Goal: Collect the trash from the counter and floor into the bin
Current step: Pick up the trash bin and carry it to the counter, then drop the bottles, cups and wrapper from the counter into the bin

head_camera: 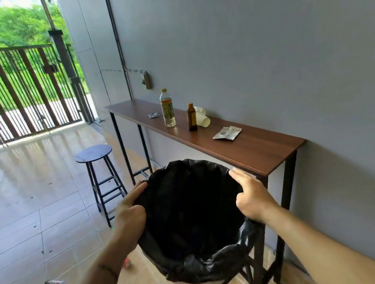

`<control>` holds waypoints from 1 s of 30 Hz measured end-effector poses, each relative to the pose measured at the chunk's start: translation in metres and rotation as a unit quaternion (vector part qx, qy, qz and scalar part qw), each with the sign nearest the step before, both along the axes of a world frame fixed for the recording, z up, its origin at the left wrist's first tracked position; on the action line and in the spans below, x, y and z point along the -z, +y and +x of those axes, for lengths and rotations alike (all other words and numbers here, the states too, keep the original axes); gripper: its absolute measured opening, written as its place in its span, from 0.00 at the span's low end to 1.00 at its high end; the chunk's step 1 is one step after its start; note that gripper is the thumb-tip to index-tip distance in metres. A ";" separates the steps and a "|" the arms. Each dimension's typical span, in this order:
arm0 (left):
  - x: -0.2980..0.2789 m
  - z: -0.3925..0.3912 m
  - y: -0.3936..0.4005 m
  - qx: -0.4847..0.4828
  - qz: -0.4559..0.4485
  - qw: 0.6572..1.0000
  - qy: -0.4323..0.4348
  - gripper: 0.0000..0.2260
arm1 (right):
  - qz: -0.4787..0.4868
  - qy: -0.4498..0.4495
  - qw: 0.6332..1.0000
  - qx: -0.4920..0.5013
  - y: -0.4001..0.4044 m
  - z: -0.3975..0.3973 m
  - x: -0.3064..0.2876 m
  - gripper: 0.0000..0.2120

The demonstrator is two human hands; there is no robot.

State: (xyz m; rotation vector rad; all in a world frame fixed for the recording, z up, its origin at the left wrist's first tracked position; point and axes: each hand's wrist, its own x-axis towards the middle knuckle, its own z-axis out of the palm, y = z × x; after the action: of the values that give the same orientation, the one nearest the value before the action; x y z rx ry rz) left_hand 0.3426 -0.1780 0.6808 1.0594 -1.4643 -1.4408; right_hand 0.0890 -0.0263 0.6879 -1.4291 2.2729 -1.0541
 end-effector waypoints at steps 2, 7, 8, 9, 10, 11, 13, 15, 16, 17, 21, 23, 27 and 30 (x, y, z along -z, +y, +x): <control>-0.003 0.011 -0.031 0.001 -0.005 1.000 0.009 0.40 | -0.007 0.001 1.000 -0.001 -0.032 0.011 -0.004 0.34; -0.003 0.027 -0.096 0.013 -0.003 1.000 -0.007 0.41 | -0.018 0.004 1.000 0.013 -0.088 0.026 -0.010 0.34; -0.003 0.027 -0.104 0.009 0.000 1.000 -0.010 0.41 | -0.018 0.004 1.000 0.014 -0.097 0.025 -0.012 0.33; -0.004 0.025 -0.112 0.004 0.005 1.000 -0.009 0.41 | -0.018 0.006 1.000 0.013 -0.105 0.024 -0.014 0.33; -0.005 0.023 -0.118 0.003 0.010 1.000 -0.006 0.40 | -0.015 0.010 1.000 0.008 -0.114 0.021 -0.017 0.33; -0.006 0.021 -0.124 -0.001 0.017 1.000 -0.003 0.40 | -0.010 0.019 1.000 0.001 -0.123 0.018 -0.019 0.32; -0.007 0.013 -0.137 -0.015 0.020 1.000 -0.009 0.38 | 0.012 0.058 0.998 -0.007 -0.141 0.008 -0.022 0.31; -0.001 0.002 -0.152 -0.037 0.014 0.999 -0.018 0.38 | 0.043 0.114 0.993 -0.002 -0.160 -0.008 -0.021 0.29; 0.002 -0.004 -0.159 -0.048 0.012 0.999 -0.022 0.37 | 0.056 0.138 0.989 0.003 -0.170 -0.017 -0.019 0.29; 0.003 -0.011 -0.166 -0.060 0.013 0.998 -0.024 0.37 | 0.068 0.157 0.985 0.007 -0.180 -0.028 -0.018 0.29; 0.007 -0.035 -0.187 -0.132 0.000 0.990 -0.046 0.35 | 0.130 0.233 0.963 0.033 -0.215 -0.081 -0.019 0.30; 0.007 -0.048 -0.200 -0.149 -0.007 0.987 -0.062 0.35 | 0.159 0.263 0.950 0.047 -0.232 -0.110 -0.019 0.31; 0.014 -0.071 -0.228 -0.148 -0.002 0.985 -0.093 0.36 | 0.211 0.271 0.938 0.058 -0.263 -0.161 -0.012 0.33; 0.021 -0.085 -0.241 -0.152 0.009 0.981 -0.118 0.37 | 0.247 0.250 0.934 0.065 -0.283 -0.191 -0.003 0.33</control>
State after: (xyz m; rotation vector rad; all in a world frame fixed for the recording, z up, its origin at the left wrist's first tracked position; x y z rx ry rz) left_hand 0.2580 -0.4189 0.6600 1.4360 -1.3780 -1.1426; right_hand -0.1024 -0.3089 0.6907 -1.4464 2.7355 -0.0953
